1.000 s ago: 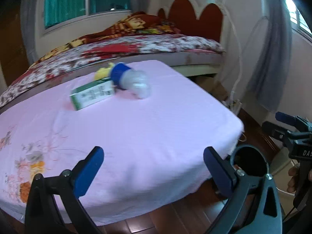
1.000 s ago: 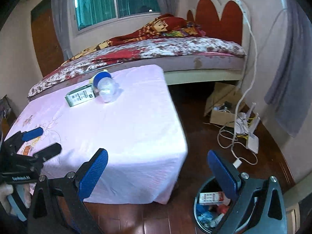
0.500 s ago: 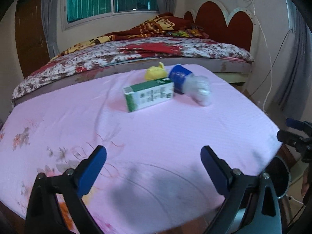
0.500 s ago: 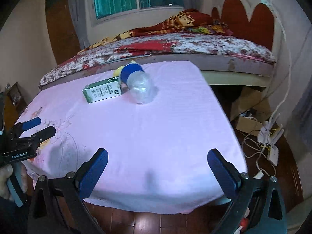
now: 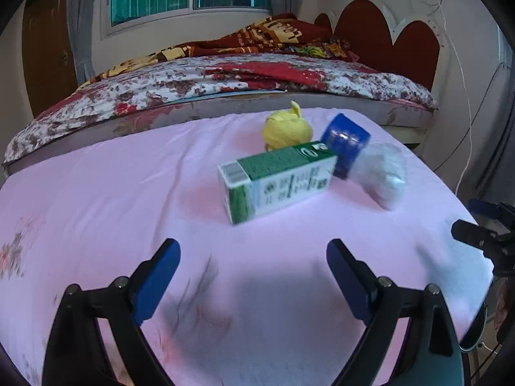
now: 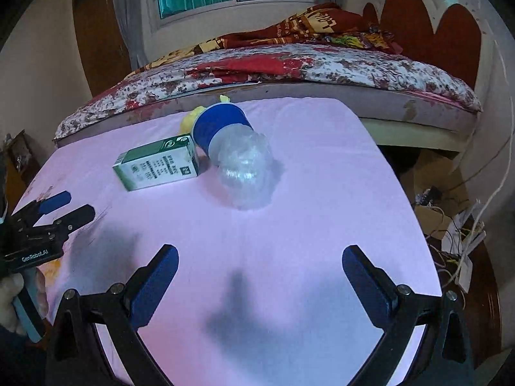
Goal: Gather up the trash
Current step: 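Grasp the green carton with the left tool while the right tool grasps the blue-capped plastic bottle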
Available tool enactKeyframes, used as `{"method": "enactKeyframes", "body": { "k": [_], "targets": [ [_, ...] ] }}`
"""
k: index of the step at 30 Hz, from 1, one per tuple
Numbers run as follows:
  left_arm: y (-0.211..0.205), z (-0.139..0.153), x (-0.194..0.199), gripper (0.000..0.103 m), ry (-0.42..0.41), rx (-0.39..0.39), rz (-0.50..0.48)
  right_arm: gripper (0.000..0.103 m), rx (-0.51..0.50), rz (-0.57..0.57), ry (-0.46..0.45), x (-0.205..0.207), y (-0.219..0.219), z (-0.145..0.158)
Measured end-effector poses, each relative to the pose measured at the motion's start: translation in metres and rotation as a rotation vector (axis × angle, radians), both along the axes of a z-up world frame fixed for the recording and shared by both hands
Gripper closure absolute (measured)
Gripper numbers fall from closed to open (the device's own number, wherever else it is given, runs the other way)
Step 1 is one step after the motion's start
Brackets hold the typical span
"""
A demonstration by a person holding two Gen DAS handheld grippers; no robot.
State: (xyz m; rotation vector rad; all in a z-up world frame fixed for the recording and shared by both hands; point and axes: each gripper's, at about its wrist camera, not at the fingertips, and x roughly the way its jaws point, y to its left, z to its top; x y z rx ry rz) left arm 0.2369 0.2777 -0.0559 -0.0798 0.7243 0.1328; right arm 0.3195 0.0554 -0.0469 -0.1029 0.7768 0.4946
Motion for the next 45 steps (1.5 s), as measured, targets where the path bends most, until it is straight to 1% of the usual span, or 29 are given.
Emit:
{"method": "enactKeyframes", "body": {
  "k": [7, 10, 13, 15, 16, 18, 20, 23, 25, 27, 30, 32, 33, 38, 40, 41, 42, 45],
  "targets": [
    [0.009, -0.006, 0.046, 0.01, 0.015, 0.014, -0.037, 0.001, -0.021, 0.021, 0.017, 0.047, 0.032, -0.01],
    [0.007, -0.008, 0.058, 0.01, 0.015, 0.035, -0.074, 0.005, -0.033, 0.033, 0.027, 0.067, 0.047, -0.015],
    [0.004, -0.009, 0.071, 0.01, 0.024, 0.038, -0.123, 0.012, -0.042, 0.049, 0.047, 0.086, 0.059, -0.02],
    [0.002, -0.011, 0.081, 0.01, 0.033, 0.048, -0.149, 0.024, -0.048, 0.059, 0.063, 0.095, 0.065, -0.026],
    [0.001, -0.012, 0.084, 0.01, 0.039, 0.05, -0.154, 0.027, -0.049, 0.065, 0.072, 0.098, 0.067, -0.028],
    [-0.001, -0.011, 0.086, 0.01, 0.032, 0.026, -0.176, 0.044, -0.045, 0.069, 0.084, 0.101, 0.067, -0.032],
    [-0.003, -0.011, 0.086, 0.011, 0.03, 0.008, -0.189, 0.051, -0.034, 0.074, 0.095, 0.101, 0.064, -0.035],
    [-0.008, -0.008, 0.077, 0.019, 0.031, -0.035, -0.204, 0.053, -0.023, 0.068, 0.087, 0.097, 0.057, -0.035],
    [-0.017, -0.006, 0.066, 0.028, 0.03, -0.065, -0.231, 0.053, -0.013, 0.057, 0.088, 0.093, 0.05, -0.035],
    [-0.027, -0.004, 0.056, 0.032, 0.029, -0.078, -0.252, 0.053, -0.004, 0.051, 0.093, 0.09, 0.046, -0.034],
    [-0.043, -0.001, 0.046, 0.033, 0.018, -0.082, -0.283, 0.053, -0.002, 0.044, 0.086, 0.084, 0.039, -0.032],
    [-0.051, 0.0, 0.045, 0.033, 0.009, -0.056, -0.281, 0.053, -0.004, 0.034, 0.078, 0.08, 0.034, -0.03],
    [-0.054, 0.0, 0.048, 0.032, 0.008, -0.045, -0.274, 0.053, -0.009, 0.024, 0.074, 0.08, 0.03, -0.029],
    [-0.061, -0.006, 0.071, 0.032, 0.037, -0.06, -0.26, 0.054, -0.008, -0.001, 0.082, 0.082, 0.017, -0.029],
    [-0.062, -0.011, 0.077, 0.034, 0.066, -0.054, -0.243, 0.054, -0.012, -0.002, 0.083, 0.083, 0.015, -0.029],
    [-0.061, -0.013, 0.08, 0.042, 0.078, -0.06, -0.235, 0.054, -0.012, -0.002, 0.083, 0.082, 0.014, -0.029],
    [-0.061, -0.016, 0.082, 0.054, 0.094, -0.07, -0.228, 0.055, -0.007, -0.001, 0.082, 0.081, 0.012, -0.029],
    [-0.06, -0.016, 0.076, 0.06, 0.082, -0.09, -0.222, 0.055, 0.001, -0.003, 0.074, 0.077, 0.008, -0.026]
  ]
}}
